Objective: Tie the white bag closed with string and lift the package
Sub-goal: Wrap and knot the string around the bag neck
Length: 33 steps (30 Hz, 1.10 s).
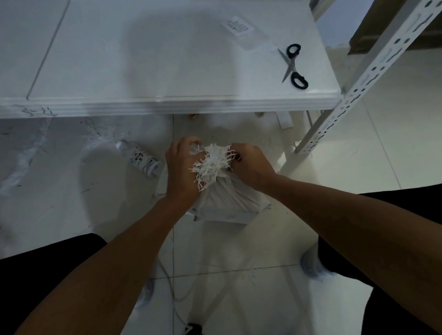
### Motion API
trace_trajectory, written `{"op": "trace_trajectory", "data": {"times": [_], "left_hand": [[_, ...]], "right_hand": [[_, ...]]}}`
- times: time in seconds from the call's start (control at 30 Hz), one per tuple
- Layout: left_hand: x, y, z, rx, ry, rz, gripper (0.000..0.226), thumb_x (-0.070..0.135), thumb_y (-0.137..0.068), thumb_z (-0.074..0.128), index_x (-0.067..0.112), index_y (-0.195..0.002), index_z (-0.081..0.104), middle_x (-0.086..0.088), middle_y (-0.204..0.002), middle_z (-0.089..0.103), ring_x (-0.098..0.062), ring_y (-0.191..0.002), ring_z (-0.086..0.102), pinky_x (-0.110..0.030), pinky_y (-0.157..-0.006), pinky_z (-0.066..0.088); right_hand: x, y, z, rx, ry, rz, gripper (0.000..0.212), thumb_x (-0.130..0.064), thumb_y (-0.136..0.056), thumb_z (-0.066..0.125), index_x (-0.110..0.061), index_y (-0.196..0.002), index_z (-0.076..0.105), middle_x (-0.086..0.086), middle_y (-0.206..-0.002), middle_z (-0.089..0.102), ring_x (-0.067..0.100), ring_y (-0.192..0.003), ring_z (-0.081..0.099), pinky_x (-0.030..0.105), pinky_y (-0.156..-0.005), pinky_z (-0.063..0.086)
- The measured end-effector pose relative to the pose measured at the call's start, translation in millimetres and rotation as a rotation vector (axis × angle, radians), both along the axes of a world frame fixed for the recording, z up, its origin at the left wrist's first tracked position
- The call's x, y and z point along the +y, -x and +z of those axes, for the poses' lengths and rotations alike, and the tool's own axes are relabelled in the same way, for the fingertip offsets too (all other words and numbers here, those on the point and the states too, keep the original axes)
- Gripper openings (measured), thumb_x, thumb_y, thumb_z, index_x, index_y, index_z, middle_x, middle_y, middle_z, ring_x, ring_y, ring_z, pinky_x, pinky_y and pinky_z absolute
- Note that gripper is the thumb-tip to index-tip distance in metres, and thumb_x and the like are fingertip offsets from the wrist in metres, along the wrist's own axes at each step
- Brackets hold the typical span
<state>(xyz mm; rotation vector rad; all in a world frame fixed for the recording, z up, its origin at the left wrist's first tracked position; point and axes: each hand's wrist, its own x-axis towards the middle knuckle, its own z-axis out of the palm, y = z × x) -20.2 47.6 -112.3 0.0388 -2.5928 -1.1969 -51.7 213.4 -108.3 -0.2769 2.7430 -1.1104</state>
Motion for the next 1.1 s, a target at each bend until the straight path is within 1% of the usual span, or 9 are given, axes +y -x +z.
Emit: {"op": "trace_trajectory", "data": {"times": [0.1,0.2,0.37,0.47,0.63,0.77,0.87,0.97,1.1], "left_hand": [[-4,-2,-3,0.114,0.137,-0.132,0.026,0.031,-0.079,0.067,0.021,-0.102,0.06,-0.001,-0.116,0.056,-0.03,-0.108,0.051,-0.045,-0.091,0.043],[-10,3,-9,0.188,0.336,-0.242,0.025,0.04,-0.083,0.06,0.021,-0.099,0.062,-0.007,-0.121,0.06,-0.029,-0.113,0.051,-0.047,-0.098,0.037],[-14,7,-13,0.165,0.331,-0.354,0.036,0.043,-0.086,0.057,0.011,-0.1,0.068,-0.012,-0.097,0.069,-0.031,-0.088,0.062,-0.039,-0.082,0.043],[-16,8,-13,0.133,0.301,-0.355,0.036,0.038,-0.082,0.059,0.005,-0.09,0.07,-0.013,-0.082,0.071,-0.029,-0.073,0.065,-0.037,-0.071,0.045],[-12,10,-6,0.246,0.357,-0.399,0.035,0.035,-0.077,0.056,0.007,-0.098,0.057,-0.021,-0.079,0.068,-0.022,-0.084,0.046,-0.036,-0.072,0.036],[-15,15,-4,-0.02,0.236,-0.516,0.027,0.029,-0.082,0.058,0.018,-0.105,0.05,-0.024,-0.089,0.065,-0.032,-0.088,0.055,-0.042,-0.076,0.046],[-13,14,16,-0.088,0.177,-0.49,0.033,0.017,-0.085,0.06,0.008,-0.116,0.053,-0.033,-0.109,0.063,-0.041,-0.099,0.064,-0.039,-0.086,0.044],[-16,19,12,0.129,0.422,-0.598,0.028,0.033,-0.077,0.052,0.015,-0.099,0.051,-0.024,-0.078,0.068,-0.031,-0.073,0.064,-0.038,-0.071,0.04],[-14,27,10,0.004,0.697,-0.605,0.039,0.045,-0.076,0.049,0.016,-0.093,0.069,-0.009,-0.079,0.066,-0.029,-0.072,0.064,-0.037,-0.077,0.047]], "right_hand": [[1,0,1,-0.022,-0.035,0.037,0.012,-0.006,-0.083,0.055,-0.003,-0.078,0.066,0.011,-0.079,0.07,0.024,-0.07,0.059,0.027,-0.061,0.038],[2,0,-3,-0.062,-0.068,0.074,0.013,-0.007,-0.081,0.056,0.0,-0.073,0.063,0.014,-0.074,0.069,0.029,-0.067,0.061,0.032,-0.06,0.042],[2,0,-6,-0.074,-0.094,0.108,0.017,-0.008,-0.081,0.056,-0.005,-0.064,0.059,0.011,-0.067,0.064,0.027,-0.062,0.057,0.03,-0.058,0.038],[1,-2,-10,-0.077,-0.103,0.13,0.013,-0.008,-0.081,0.056,-0.006,-0.072,0.064,0.008,-0.077,0.07,0.025,-0.07,0.061,0.028,-0.064,0.043],[1,-4,-5,-0.086,-0.066,0.133,0.013,-0.003,-0.08,0.054,0.0,-0.076,0.066,0.011,-0.079,0.07,0.023,-0.071,0.059,0.026,-0.064,0.04],[2,-4,-4,-0.062,-0.008,0.095,0.014,-0.001,-0.079,0.055,-0.002,-0.073,0.067,0.005,-0.073,0.068,0.018,-0.066,0.058,0.026,-0.062,0.043],[1,-6,-1,-0.063,0.012,0.075,0.015,0.001,-0.078,0.056,-0.006,-0.07,0.067,-0.003,-0.07,0.063,0.015,-0.065,0.055,0.022,-0.058,0.038],[-2,-6,0,-0.049,0.031,0.07,0.016,0.001,-0.078,0.056,-0.008,-0.072,0.068,-0.005,-0.071,0.062,0.014,-0.066,0.056,0.019,-0.056,0.038],[2,-5,4,-0.021,-0.012,0.116,0.021,-0.002,-0.078,0.057,-0.019,-0.068,0.063,-0.004,-0.068,0.058,0.016,-0.064,0.053,0.021,-0.06,0.034]]}}
